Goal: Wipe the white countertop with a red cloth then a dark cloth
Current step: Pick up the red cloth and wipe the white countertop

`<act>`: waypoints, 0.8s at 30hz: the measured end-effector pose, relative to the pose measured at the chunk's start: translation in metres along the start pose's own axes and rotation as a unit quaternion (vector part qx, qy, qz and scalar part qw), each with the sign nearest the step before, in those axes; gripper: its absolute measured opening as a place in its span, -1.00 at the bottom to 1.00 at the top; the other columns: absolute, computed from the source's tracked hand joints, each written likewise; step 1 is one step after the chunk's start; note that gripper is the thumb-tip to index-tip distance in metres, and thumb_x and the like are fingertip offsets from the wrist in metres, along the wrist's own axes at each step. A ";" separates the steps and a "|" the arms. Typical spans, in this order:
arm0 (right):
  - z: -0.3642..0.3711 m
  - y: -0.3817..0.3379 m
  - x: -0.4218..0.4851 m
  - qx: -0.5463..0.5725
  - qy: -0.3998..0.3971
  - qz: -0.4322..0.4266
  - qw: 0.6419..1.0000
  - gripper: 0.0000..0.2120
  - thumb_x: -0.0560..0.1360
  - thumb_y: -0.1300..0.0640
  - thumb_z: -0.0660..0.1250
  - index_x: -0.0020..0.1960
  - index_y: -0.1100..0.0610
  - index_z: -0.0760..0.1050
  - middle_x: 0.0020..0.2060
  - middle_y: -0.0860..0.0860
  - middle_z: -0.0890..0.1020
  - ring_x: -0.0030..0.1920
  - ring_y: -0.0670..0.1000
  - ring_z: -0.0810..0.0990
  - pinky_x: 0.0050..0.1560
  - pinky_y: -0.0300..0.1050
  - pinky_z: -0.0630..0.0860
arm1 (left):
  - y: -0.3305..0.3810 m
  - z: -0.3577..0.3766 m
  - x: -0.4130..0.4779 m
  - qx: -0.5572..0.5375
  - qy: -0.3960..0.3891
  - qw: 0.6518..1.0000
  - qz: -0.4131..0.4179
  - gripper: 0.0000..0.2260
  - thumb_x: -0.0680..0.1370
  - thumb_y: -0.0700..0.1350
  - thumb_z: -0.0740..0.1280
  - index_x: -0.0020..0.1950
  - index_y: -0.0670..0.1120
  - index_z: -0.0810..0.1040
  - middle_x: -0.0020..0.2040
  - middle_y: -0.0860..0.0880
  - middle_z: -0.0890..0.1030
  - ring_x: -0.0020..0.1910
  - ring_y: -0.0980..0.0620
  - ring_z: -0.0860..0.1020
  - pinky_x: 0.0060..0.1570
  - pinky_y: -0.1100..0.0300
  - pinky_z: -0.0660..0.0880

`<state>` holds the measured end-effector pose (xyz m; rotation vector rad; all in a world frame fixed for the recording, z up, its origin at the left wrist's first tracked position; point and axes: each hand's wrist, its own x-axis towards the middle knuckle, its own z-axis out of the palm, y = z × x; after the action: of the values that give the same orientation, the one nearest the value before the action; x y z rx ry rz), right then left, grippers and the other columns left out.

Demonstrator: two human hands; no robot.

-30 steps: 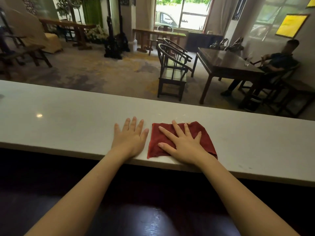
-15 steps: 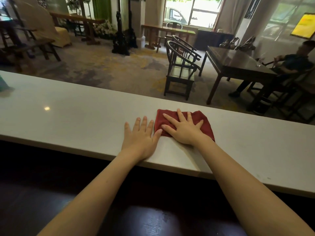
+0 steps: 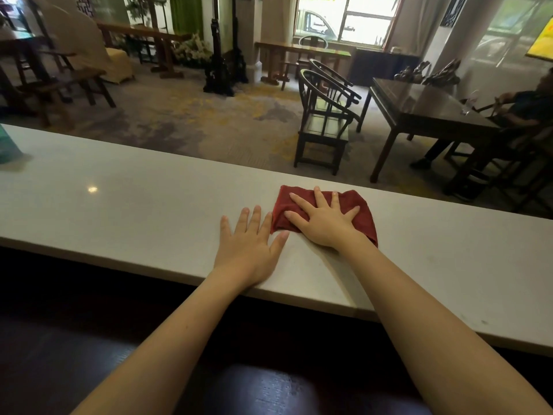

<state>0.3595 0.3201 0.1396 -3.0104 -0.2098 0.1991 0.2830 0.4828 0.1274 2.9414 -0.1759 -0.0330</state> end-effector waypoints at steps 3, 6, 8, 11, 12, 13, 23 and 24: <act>0.003 0.000 0.004 0.002 0.009 0.008 1.000 -0.41 0.41 -0.45 -0.14 0.41 -0.37 -0.13 0.54 0.01 -0.16 0.48 0.28 -0.27 0.23 0.56 -0.31 | 0.000 0.002 0.002 0.006 -0.001 1.000 -0.002 -0.39 0.50 0.27 -0.29 0.50 0.03 -0.17 0.55 -0.02 -0.15 0.51 -0.02 -0.22 0.43 -0.19 -0.27; 0.000 -0.002 0.012 0.012 0.010 0.031 0.999 -0.40 0.42 -0.44 -0.15 0.42 -0.35 -0.12 0.54 0.03 -0.14 0.48 0.28 -0.26 0.24 0.56 -0.31 | -0.001 0.003 0.003 0.010 -0.005 1.000 -0.005 -0.39 0.50 0.28 -0.29 0.50 0.04 -0.17 0.55 -0.02 -0.16 0.51 -0.02 -0.22 0.42 -0.18 -0.28; -0.002 0.001 0.015 0.017 0.002 0.042 0.999 -0.40 0.42 -0.44 -0.14 0.42 -0.35 -0.12 0.54 0.02 -0.13 0.48 0.27 -0.26 0.25 0.55 -0.31 | -0.001 0.003 0.004 0.012 -0.005 1.000 -0.003 -0.39 0.50 0.28 -0.29 0.50 0.05 -0.17 0.55 -0.01 -0.16 0.51 -0.02 -0.22 0.41 -0.17 -0.28; -0.005 0.011 0.015 0.022 -0.006 0.044 0.999 -0.41 0.42 -0.44 -0.14 0.41 -0.36 -0.11 0.54 0.00 -0.12 0.49 0.25 -0.25 0.25 0.53 -0.32 | -0.003 0.004 0.005 0.015 -0.004 1.000 0.001 -0.42 0.52 0.24 -0.29 0.50 0.05 -0.15 0.55 -0.01 -0.16 0.51 -0.02 -0.21 0.40 -0.16 -0.28; -0.005 0.015 0.012 0.025 -0.008 0.047 0.999 -0.41 0.42 -0.44 -0.13 0.41 -0.36 -0.10 0.54 0.00 -0.12 0.49 0.25 -0.25 0.25 0.53 -0.32 | -0.003 0.004 0.005 0.016 -0.004 1.000 0.001 -0.43 0.52 0.23 -0.29 0.50 0.05 -0.15 0.55 0.00 -0.16 0.51 -0.02 -0.21 0.40 -0.15 -0.28; -0.006 0.021 0.010 0.027 -0.009 0.051 0.998 -0.41 0.42 -0.44 -0.13 0.41 -0.36 -0.10 0.54 0.00 -0.12 0.49 0.24 -0.24 0.25 0.53 -0.32 | -0.003 0.004 0.006 0.015 -0.003 1.000 0.002 -0.44 0.53 0.21 -0.28 0.50 0.05 -0.15 0.55 0.00 -0.16 0.51 -0.02 -0.21 0.40 -0.15 -0.28; -0.006 0.093 -0.064 0.030 -0.011 0.103 0.994 -0.40 0.40 -0.45 -0.15 0.41 -0.37 -0.12 0.54 -0.04 -0.12 0.50 0.21 -0.22 0.30 0.51 -0.29 | -0.007 0.005 0.009 0.008 -0.008 1.000 0.011 -0.47 0.56 0.18 -0.26 0.50 0.04 -0.13 0.55 0.00 -0.16 0.51 -0.01 -0.19 0.40 -0.16 -0.27; -0.004 0.095 -0.072 0.031 -0.012 0.100 0.994 -0.40 0.40 -0.45 -0.15 0.41 -0.37 -0.13 0.54 -0.05 -0.13 0.50 0.20 -0.22 0.30 0.50 -0.29 | -0.007 0.005 0.009 0.008 -0.010 1.000 0.010 -0.47 0.56 0.18 -0.26 0.50 0.04 -0.12 0.55 0.00 -0.15 0.51 -0.02 -0.18 0.40 -0.16 -0.26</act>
<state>0.3017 0.2153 0.1407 -2.9660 0.0963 0.2550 0.2928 0.4877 0.1213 2.9555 -0.2089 -0.0588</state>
